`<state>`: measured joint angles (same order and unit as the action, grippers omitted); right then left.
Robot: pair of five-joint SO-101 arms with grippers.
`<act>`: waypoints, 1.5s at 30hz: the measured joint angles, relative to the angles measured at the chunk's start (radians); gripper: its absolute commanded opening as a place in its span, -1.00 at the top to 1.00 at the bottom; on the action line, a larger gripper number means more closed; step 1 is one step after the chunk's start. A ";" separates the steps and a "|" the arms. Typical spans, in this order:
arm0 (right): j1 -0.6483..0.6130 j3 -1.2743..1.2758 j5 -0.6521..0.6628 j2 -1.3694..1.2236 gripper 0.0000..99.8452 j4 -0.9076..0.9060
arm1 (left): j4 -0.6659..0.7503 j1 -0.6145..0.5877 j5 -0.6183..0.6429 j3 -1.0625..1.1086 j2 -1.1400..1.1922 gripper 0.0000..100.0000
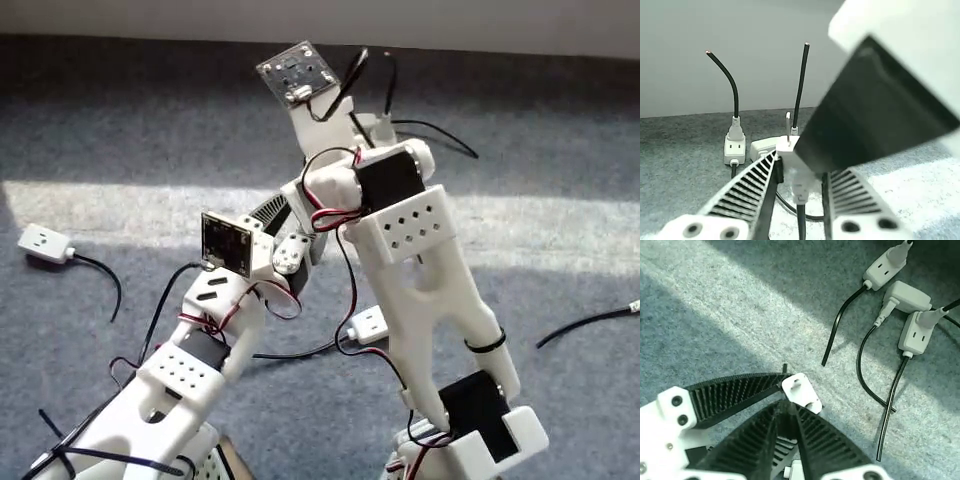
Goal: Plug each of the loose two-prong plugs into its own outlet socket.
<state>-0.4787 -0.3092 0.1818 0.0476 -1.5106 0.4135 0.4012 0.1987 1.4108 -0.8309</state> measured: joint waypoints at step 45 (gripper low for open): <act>0.052 -0.097 0.054 0.100 0.99 0.025 | 0.003 0.003 0.000 0.023 -0.009 0.99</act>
<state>-0.4266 -0.4058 0.2355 0.1473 -1.4860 0.4166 0.4043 0.1987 1.4339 -0.8401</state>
